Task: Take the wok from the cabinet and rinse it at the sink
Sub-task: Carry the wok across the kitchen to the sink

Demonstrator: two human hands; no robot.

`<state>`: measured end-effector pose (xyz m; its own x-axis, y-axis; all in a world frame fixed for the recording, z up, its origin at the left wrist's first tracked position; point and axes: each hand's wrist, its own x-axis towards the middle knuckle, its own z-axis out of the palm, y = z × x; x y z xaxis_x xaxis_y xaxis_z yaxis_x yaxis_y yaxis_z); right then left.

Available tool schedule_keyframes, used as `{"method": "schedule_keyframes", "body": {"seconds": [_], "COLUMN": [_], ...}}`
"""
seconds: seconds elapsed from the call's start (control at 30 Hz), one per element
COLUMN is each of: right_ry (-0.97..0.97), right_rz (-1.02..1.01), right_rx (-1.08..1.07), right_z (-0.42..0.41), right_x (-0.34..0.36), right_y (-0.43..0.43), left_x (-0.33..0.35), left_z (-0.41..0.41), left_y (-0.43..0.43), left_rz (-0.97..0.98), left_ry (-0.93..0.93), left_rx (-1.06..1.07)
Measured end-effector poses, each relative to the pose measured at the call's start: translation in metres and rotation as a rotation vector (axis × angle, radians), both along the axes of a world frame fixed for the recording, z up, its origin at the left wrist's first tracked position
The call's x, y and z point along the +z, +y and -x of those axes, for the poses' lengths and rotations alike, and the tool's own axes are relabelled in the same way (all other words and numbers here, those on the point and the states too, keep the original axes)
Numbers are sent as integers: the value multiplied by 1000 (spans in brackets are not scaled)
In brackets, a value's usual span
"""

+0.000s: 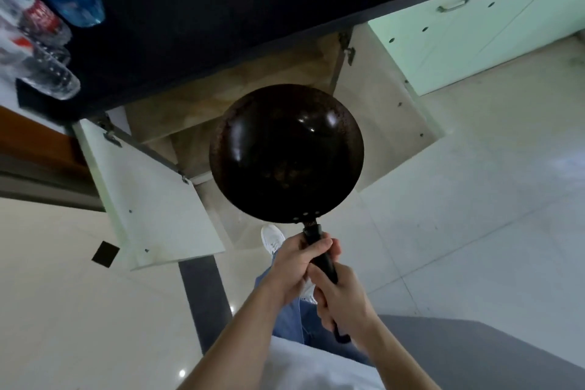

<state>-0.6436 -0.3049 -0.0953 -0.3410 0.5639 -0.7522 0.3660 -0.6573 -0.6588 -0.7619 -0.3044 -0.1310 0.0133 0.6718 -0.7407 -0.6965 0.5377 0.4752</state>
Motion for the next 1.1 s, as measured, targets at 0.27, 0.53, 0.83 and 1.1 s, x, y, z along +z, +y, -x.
{"method": "schedule_keyframes", "body": {"seconds": [0.27,0.53,0.83,1.1], "right_ry": [75,89,79,63], "right_rz": [-145,-264,-324,-374], "right_rx": [-116,-284,-592,-799], "right_z": [6,10,12,3], "right_x": [61,123,156,150], "right_y": [13,52,99,119], "left_x": [68,132,166,161], "left_z": [4,6,-11,-38], "left_y": [30,91,168,211], "left_rz": [-147,-296,-422,-380], "left_ry": [103,102,56,-39], "left_rx": [-108,-278,-542,-767]}}
